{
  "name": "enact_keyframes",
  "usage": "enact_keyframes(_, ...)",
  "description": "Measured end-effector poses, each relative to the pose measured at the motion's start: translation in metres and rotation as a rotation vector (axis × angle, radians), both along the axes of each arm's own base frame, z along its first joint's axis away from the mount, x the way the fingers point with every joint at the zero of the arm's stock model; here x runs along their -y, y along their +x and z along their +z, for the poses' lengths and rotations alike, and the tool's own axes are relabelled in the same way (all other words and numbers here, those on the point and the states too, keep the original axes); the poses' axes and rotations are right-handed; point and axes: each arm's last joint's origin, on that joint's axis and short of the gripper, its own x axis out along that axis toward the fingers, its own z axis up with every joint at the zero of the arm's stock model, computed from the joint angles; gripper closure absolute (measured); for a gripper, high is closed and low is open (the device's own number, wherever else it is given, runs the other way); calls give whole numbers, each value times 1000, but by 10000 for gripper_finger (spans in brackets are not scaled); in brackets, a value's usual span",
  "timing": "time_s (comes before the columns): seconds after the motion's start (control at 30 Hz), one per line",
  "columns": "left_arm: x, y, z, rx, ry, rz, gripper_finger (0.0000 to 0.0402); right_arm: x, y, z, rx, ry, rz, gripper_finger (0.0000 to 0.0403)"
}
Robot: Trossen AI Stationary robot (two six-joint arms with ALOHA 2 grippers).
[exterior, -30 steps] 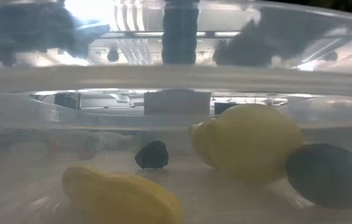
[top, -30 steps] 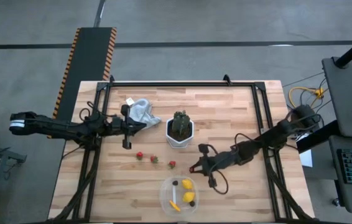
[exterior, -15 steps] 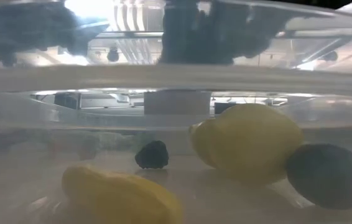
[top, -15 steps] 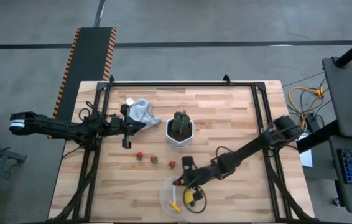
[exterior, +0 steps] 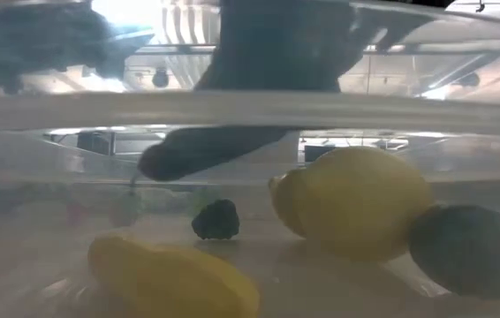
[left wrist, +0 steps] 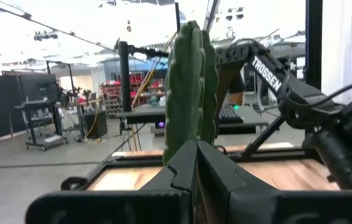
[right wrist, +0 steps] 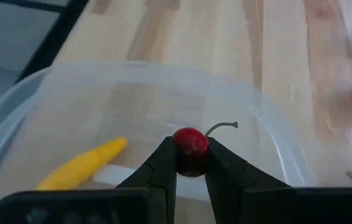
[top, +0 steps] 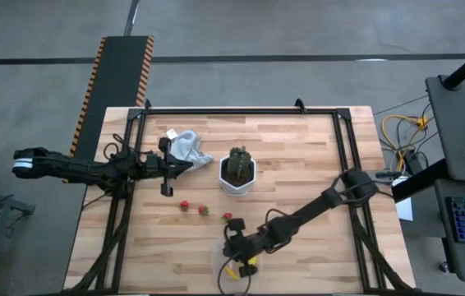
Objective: Pick and placing Produce into tupperware
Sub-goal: Put the red cherry into the transparent bin, then put the left red strawberry into the transparent bin
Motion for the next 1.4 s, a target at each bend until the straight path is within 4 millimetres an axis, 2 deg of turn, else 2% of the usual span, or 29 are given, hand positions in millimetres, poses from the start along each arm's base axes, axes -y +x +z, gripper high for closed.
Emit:
enact_keyframes(0.33, 0, 0, 0, 0, 0, -2, 402, -2, 5, 5, -60, -6, -28, 335)
enact_keyframes(0.63, 0, 0, 0, 2, -6, -3, 402, -2, 4, 5, -67, -27, -12, 273)
enact_keyframes(0.8, 0, 0, -2, -8, -6, -10, 402, -2, 4, 14, -48, -17, -12, 234)
enact_keyframes(0.93, 0, 0, -4, -18, -7, -13, 402, 1, 1, 28, -27, -38, -27, 219)
enact_keyframes(1.1, 0, 0, -5, -21, -7, -14, 402, 14, -15, 55, -19, -229, -98, 223)
enact_keyframes(1.2, 0, -1, -4, -18, -6, -14, 402, 25, -30, 70, -10, -311, -140, 230)
enact_keyframes(1.4, 0, 0, -4, -18, -6, -15, 402, 56, -83, 85, 27, -365, -215, 244)
